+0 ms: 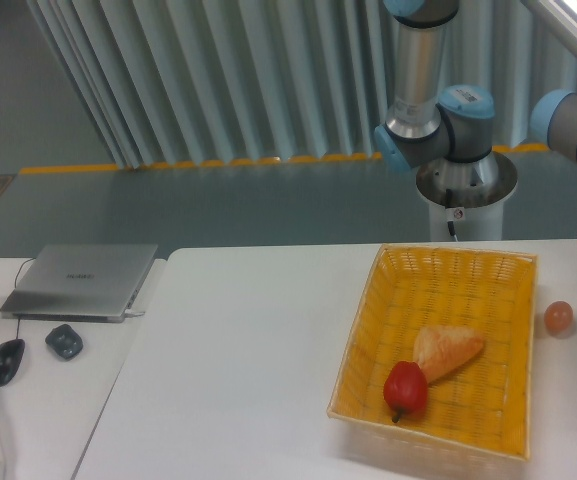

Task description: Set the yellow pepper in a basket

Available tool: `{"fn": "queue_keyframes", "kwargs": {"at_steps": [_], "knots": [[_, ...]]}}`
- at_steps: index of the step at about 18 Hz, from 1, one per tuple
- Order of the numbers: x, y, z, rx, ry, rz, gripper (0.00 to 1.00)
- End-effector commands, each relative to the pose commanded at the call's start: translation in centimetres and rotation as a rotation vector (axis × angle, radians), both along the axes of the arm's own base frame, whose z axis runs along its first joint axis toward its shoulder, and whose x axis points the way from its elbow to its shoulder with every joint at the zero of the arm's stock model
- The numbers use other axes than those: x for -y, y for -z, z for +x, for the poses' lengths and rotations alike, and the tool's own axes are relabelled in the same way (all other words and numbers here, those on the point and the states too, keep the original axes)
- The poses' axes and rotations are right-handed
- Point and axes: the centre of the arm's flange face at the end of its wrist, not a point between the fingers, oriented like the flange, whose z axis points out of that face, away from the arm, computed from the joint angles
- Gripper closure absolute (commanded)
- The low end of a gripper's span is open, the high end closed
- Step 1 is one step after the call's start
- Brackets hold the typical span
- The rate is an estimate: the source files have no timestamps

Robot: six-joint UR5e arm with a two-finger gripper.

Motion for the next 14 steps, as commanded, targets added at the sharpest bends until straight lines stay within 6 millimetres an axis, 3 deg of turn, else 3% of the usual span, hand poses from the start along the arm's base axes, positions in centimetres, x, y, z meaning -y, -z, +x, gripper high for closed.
{"fn": "queue_keyframes", "kwargs": {"at_steps": [8, 14], "knots": [[0.0, -0.3, 0.4, 0.0, 0.039, -0.006, 0.0], [2.3, 2.6, 0.0, 0.05, -0.011, -0.017, 0.0]]}}
